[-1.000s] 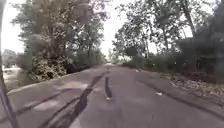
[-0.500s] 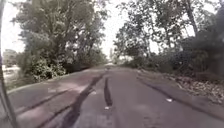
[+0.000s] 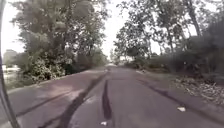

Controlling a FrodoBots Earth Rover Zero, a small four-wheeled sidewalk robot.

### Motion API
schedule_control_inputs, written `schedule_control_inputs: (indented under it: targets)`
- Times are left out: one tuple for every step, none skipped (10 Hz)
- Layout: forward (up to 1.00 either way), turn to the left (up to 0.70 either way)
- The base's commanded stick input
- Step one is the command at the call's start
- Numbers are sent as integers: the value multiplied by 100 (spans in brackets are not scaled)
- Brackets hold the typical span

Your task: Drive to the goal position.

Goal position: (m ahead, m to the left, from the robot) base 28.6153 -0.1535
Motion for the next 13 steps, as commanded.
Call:
schedule_control_inputs:
  targets:
    - [70, 2]
    - [70, 2]
    - [70, 2]
    - [70, 2]
    - [70, 2]
    - [70, 2]
    - [70, 2]
    - [70, 3]
    - [70, 2]
    - [70, 2]
    - [70, 2]
    - [70, 3]
    - [70, 3]
